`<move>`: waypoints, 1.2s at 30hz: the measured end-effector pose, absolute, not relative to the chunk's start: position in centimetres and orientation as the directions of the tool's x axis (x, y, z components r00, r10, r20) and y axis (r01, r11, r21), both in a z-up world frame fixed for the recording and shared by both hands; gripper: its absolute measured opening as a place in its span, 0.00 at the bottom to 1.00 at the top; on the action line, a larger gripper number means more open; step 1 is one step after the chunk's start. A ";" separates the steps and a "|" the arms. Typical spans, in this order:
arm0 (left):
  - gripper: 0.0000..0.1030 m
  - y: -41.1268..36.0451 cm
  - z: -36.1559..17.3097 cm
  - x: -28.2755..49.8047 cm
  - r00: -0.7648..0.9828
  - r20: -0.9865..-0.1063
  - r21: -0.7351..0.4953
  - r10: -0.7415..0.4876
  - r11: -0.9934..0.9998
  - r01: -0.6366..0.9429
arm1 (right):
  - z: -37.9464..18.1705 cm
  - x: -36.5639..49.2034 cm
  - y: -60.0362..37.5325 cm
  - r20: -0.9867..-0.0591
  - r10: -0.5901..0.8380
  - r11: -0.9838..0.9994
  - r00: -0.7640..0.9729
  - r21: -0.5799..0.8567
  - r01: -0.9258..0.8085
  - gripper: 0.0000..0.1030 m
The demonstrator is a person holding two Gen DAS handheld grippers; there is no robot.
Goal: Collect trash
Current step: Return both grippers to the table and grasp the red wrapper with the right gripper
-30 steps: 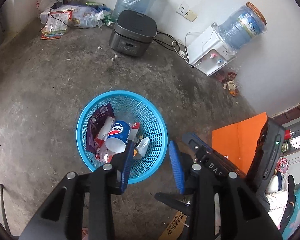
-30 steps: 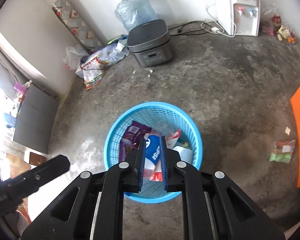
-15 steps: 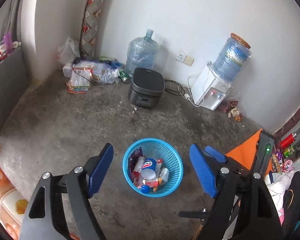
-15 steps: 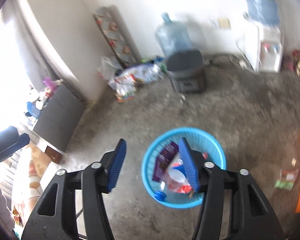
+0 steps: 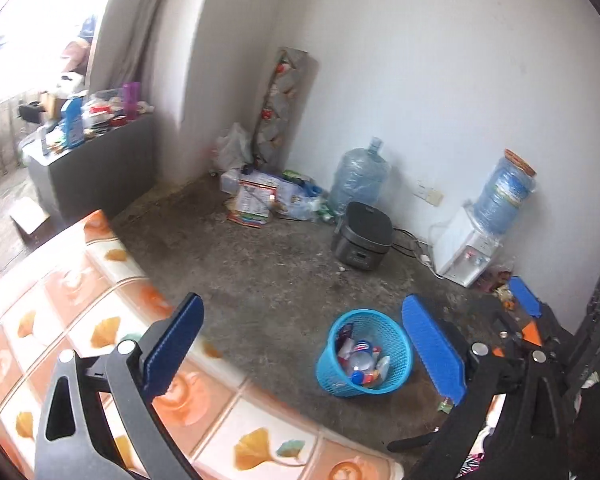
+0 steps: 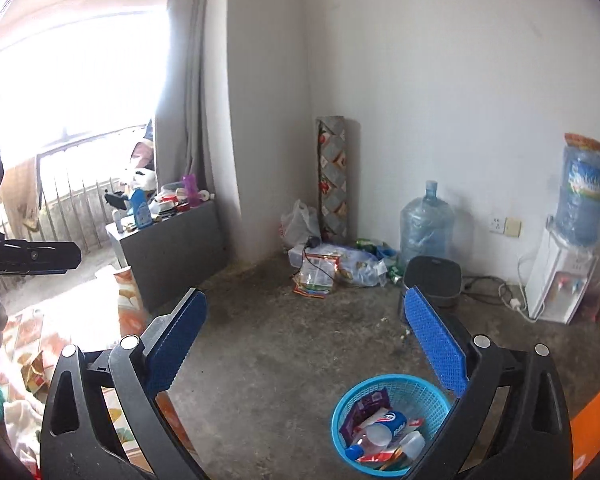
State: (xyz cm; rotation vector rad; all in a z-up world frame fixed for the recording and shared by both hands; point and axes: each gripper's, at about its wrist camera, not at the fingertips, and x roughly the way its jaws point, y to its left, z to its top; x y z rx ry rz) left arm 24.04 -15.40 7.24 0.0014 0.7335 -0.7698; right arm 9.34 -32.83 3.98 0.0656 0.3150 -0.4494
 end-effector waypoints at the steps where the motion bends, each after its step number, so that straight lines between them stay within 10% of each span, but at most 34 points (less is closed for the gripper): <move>1: 0.95 -13.4 7.0 23.7 0.516 -0.611 -0.247 -0.600 0.764 0.596 | 4.1 9.2 -32.1 -0.309 -0.411 0.904 0.857 -0.023 0.426 0.92; 15: 0.94 12.9 3.8 12.2 0.779 -0.569 -0.318 -0.262 0.944 0.086 | 2.9 11.1 -26.5 -0.505 0.017 0.974 0.863 0.204 0.101 0.92; 25: 0.94 10.5 0.6 8.6 0.671 -0.603 -0.368 -0.432 0.897 0.246 | 0.3 10.7 -18.5 -0.639 0.282 0.954 0.715 0.266 -0.138 0.79; 36: 0.60 4.1 -3.7 7.4 0.504 -0.708 -0.236 -0.495 0.838 0.492 | -3.5 9.2 -13.3 -0.773 0.424 0.897 0.473 0.286 -0.336 0.56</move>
